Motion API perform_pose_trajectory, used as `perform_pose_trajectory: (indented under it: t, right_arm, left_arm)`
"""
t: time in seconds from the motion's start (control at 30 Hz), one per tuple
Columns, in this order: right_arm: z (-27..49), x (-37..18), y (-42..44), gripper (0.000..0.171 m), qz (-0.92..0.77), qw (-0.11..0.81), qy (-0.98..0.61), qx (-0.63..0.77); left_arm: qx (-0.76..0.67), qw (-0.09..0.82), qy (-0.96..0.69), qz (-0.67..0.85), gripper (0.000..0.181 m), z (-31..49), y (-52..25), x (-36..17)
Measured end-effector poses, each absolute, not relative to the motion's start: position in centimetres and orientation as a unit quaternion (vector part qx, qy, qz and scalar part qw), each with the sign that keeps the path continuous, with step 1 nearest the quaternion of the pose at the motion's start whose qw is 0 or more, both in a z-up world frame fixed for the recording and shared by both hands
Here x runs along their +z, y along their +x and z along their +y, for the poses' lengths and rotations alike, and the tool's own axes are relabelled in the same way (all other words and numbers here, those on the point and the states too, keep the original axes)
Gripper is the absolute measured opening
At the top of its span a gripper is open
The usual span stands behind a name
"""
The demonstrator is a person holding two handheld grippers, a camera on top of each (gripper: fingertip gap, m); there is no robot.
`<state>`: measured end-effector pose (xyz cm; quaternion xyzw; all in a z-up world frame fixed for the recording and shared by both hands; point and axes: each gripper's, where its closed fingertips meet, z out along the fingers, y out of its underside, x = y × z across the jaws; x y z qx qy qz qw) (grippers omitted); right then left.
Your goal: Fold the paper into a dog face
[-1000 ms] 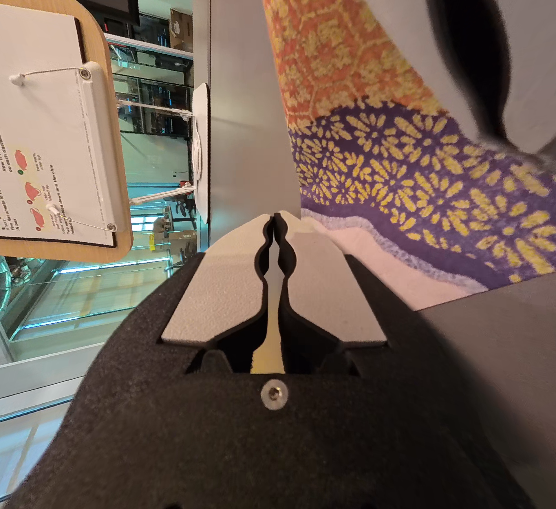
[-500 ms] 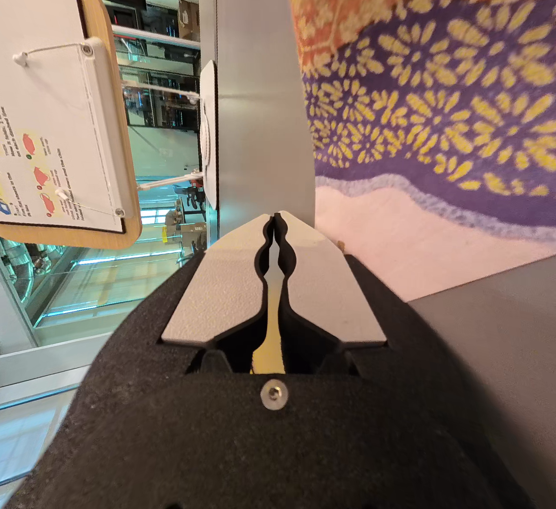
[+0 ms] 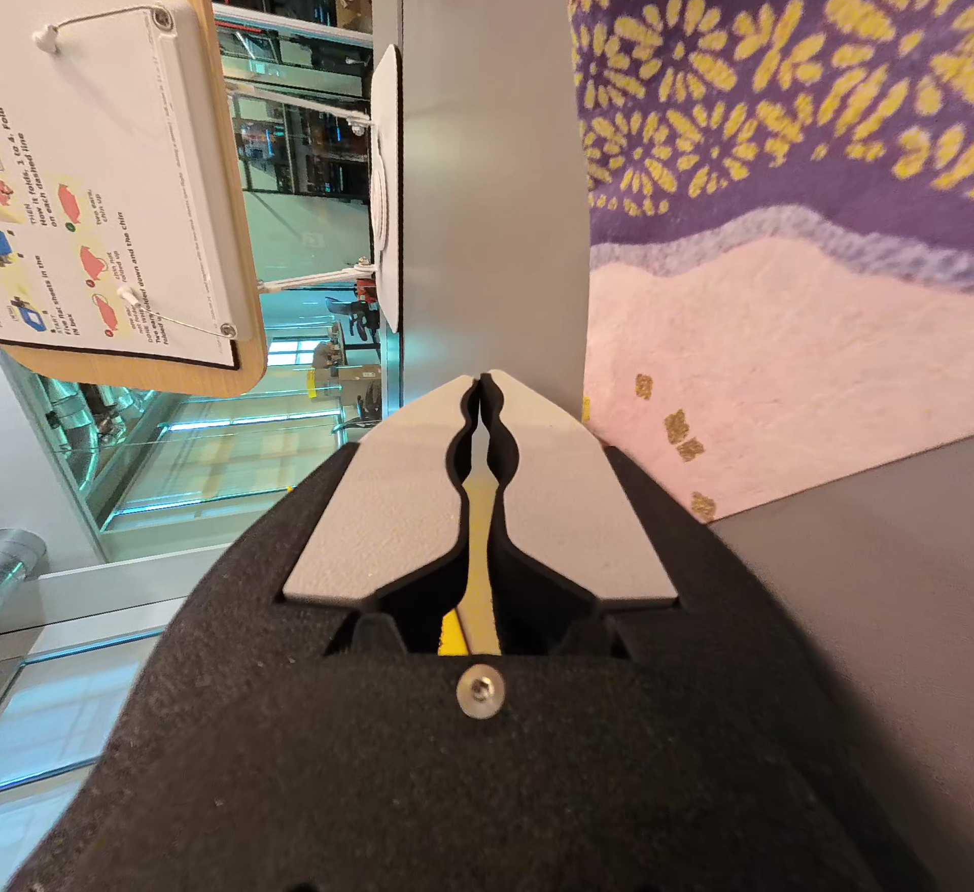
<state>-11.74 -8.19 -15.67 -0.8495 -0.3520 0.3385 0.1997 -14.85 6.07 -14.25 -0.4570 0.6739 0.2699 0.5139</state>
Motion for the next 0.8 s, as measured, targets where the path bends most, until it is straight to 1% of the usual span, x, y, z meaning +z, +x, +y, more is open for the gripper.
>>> perform_pose_trajectory:
  t: [0.27, 0.43, 0.5, 0.67, 0.8]
  right_arm:
    - [-8.2, -15.7, -11.7, 0.002, -0.349, 0.198, -0.850, 0.341]
    - [-8.2, -15.6, -11.7, 0.002, -0.349, 0.198, -0.850, 0.341]
    - [-8.2, -15.6, -11.7, 0.002, -0.349, 0.199, -0.850, 0.341]
    - [-8.2, -15.6, -11.7, 0.003, -0.348, 0.198, -0.850, 0.341]
    - [-8.1, -15.6, -11.7, 0.002, -0.346, 0.199, -0.851, 0.341]
  left_arm:
    - [0.314, 0.530, -0.422, 0.665, 0.000, 6.5, -15.5, -13.4]
    - [0.295, 0.525, -0.474, 0.643, 0.000, 7.4, -16.8, -13.6]
    - [0.259, 0.531, -0.510, 0.624, 0.000, 7.2, -17.0, -12.9]
    - [0.112, 0.542, -0.614, 0.563, 0.000, 5.7, -16.5, -9.5]
    - [0.035, 0.504, -0.655, 0.562, 0.000, 4.0, -14.9, -10.1]
